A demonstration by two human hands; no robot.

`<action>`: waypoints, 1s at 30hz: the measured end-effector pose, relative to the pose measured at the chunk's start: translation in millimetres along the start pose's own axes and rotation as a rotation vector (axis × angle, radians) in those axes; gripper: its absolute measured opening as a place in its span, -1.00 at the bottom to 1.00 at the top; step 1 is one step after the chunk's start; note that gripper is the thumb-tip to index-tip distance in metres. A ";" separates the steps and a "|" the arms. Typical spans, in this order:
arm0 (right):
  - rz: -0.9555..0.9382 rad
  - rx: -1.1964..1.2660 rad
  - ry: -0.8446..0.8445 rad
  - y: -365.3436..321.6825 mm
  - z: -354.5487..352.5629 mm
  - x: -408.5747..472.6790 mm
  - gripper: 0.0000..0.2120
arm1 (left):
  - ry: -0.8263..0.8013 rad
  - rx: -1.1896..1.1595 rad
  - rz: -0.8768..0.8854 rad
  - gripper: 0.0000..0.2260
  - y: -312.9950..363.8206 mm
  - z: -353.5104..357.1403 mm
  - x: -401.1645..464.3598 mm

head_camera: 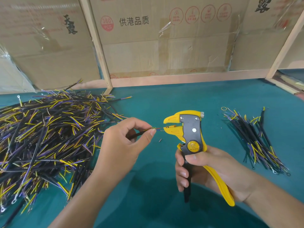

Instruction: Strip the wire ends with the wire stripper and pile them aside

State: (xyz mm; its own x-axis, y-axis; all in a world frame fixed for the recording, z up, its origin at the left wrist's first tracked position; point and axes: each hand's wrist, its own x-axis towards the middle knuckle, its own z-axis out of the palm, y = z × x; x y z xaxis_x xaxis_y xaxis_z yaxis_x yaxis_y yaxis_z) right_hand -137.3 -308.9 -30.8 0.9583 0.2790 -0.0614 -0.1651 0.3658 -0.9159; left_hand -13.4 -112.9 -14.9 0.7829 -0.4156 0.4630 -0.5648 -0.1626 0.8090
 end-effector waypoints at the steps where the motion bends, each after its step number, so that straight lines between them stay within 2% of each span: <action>1: 0.002 -0.008 0.007 -0.2 0.4 0.2 -0.74 | -0.003 -0.004 0.001 -0.93 0.6 0.5 -0.7; 6: 0.006 -0.028 0.030 -0.7 2.1 1.3 -0.81 | -0.011 -0.028 -0.006 -0.94 2.7 1.1 -1.7; 17: 0.024 -0.026 0.044 -0.2 1.7 1.1 -0.79 | -0.052 -0.103 0.007 -0.95 2.9 -0.9 -0.7; 24: 0.039 -0.016 0.016 0.0 0.8 0.0 -0.81 | -0.102 -0.155 0.006 -0.84 2.3 -7.0 2.0; 30: 0.059 0.008 -0.057 -1.9 1.0 -2.8 -0.81 | -0.167 -0.224 -0.024 -0.92 5.6 -11.7 3.3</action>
State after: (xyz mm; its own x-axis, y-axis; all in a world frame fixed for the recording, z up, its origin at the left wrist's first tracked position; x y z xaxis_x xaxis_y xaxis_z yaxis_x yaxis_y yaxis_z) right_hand -139.9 -309.5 -28.5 0.9321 0.3505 -0.0917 -0.2227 0.3548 -0.9080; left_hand -10.9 -104.7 -4.6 0.7306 -0.5592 0.3918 -0.4604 0.0203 0.8875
